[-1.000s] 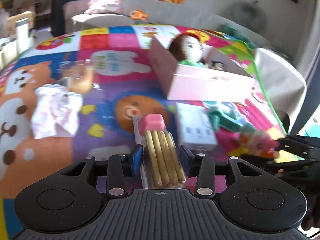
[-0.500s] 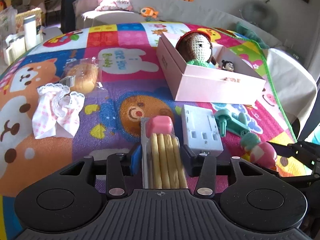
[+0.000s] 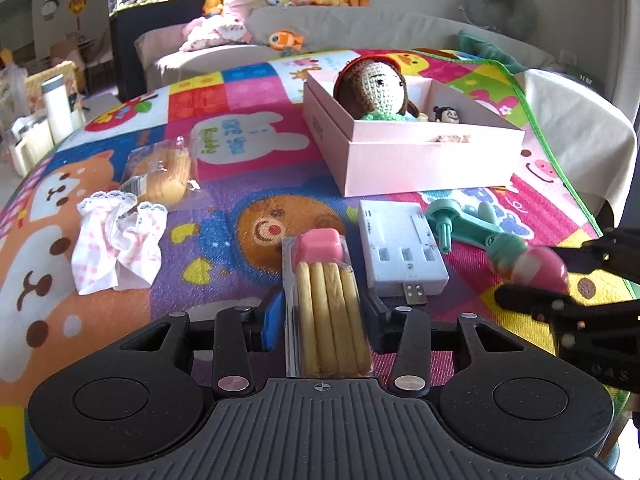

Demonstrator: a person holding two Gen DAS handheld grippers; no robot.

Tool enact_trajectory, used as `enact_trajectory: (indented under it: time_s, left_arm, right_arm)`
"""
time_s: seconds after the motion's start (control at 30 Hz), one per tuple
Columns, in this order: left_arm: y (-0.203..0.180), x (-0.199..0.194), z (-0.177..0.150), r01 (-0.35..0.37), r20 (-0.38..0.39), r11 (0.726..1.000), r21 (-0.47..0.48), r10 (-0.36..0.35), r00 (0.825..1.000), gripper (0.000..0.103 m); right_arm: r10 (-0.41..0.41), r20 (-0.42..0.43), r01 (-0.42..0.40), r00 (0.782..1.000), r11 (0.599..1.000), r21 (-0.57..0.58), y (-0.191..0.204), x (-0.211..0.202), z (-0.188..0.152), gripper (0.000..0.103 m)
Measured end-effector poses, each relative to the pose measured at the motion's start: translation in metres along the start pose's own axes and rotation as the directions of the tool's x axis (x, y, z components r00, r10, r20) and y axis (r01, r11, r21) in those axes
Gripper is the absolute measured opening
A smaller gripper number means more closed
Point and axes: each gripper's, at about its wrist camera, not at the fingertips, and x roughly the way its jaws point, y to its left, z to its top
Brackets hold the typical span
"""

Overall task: Organize objects
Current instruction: 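Lift the biscuit pack with left while right grasps the pink pig toy, then carry the biscuit pack over the pink box and open the left gripper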

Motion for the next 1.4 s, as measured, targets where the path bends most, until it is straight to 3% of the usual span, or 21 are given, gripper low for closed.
enact_trajectory:
  time_s: [0.33,0.4,0.53,0.73,0.93,1.0,1.1,1.37,1.4]
  left_arm:
    - [-0.001,-0.015,-0.009,0.009,-0.03,1.0,-0.01,-0.009,1.0,0.042]
    - [0.0,-0.021,-0.012,0.042,-0.03,0.999,-0.017,-0.042,0.999,0.037]
    - [0.007,-0.032,-0.011,0.102,-0.001,0.994,-0.043,-0.102,0.995,0.036]
    - [0.012,-0.054,0.026,0.161,0.094,0.983,-0.089,-0.152,0.984,0.036]
    - [-0.01,-0.077,0.077,0.178,0.219,0.984,-0.014,-0.171,0.961,0.036]
    - [-0.015,-0.077,0.079,0.174,0.226,0.985,0.006,-0.171,0.959,0.036]
    - [-0.018,-0.071,0.068,0.19,0.184,0.982,0.002,-0.187,0.965,0.036]
    - [-0.001,-0.053,0.017,0.189,0.052,0.98,-0.063,-0.186,0.981,0.036]
    - [0.0,-0.052,0.013,0.189,0.045,0.98,-0.07,-0.186,0.982,0.036]
  right_arm:
    - [-0.017,0.062,0.016,0.998,1.0,0.02,-0.007,-0.037,0.002,0.034]
    - [-0.025,0.078,0.023,0.997,0.999,0.03,-0.011,-0.044,0.003,0.034]
    - [-0.028,0.097,0.022,0.995,0.998,0.065,-0.021,-0.053,0.003,0.034]
    - [-0.01,0.13,-0.008,0.991,0.99,0.143,-0.039,-0.056,0.003,0.034]
    - [-0.003,0.131,-0.018,0.991,0.987,0.158,-0.049,-0.055,-0.004,0.035]
    - [0.011,0.125,-0.03,0.992,0.989,0.147,-0.05,-0.06,-0.01,0.044]
    - [0.013,0.129,-0.028,0.992,0.993,0.113,-0.046,-0.067,-0.019,0.059]
    - [-0.024,0.065,0.02,0.998,0.999,0.049,-0.037,-0.036,-0.013,0.059]
    - [-0.018,0.053,0.015,0.998,0.999,0.05,-0.038,-0.029,-0.011,0.064]
